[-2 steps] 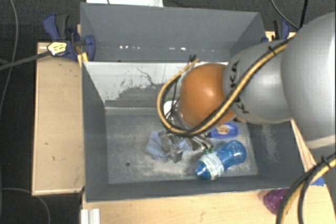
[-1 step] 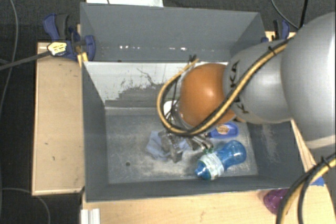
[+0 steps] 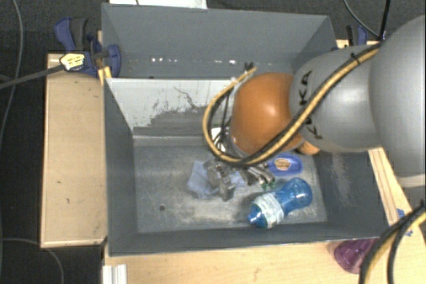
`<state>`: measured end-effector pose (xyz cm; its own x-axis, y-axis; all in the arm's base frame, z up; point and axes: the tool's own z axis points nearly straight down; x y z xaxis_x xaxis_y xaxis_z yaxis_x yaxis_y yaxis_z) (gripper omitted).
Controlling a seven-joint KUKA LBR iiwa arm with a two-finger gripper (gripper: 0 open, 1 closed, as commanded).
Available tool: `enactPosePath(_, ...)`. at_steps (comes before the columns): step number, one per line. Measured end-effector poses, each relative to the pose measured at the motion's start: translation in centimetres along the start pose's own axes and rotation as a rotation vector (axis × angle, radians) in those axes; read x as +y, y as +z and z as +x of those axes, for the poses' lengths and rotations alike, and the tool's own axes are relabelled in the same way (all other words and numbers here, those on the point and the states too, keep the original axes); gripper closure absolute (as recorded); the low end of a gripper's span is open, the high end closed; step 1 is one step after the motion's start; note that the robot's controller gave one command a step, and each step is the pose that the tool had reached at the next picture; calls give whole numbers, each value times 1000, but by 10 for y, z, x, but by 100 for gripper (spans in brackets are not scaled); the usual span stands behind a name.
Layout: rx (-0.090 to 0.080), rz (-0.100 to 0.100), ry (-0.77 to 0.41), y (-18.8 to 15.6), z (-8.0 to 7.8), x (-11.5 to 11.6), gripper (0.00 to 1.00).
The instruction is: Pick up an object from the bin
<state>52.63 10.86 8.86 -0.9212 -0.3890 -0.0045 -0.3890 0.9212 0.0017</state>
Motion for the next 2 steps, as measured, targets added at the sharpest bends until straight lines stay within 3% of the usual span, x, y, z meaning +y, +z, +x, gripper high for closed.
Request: enactPosePath(2, -2, 0, 19, -38, -3, -1, 100)
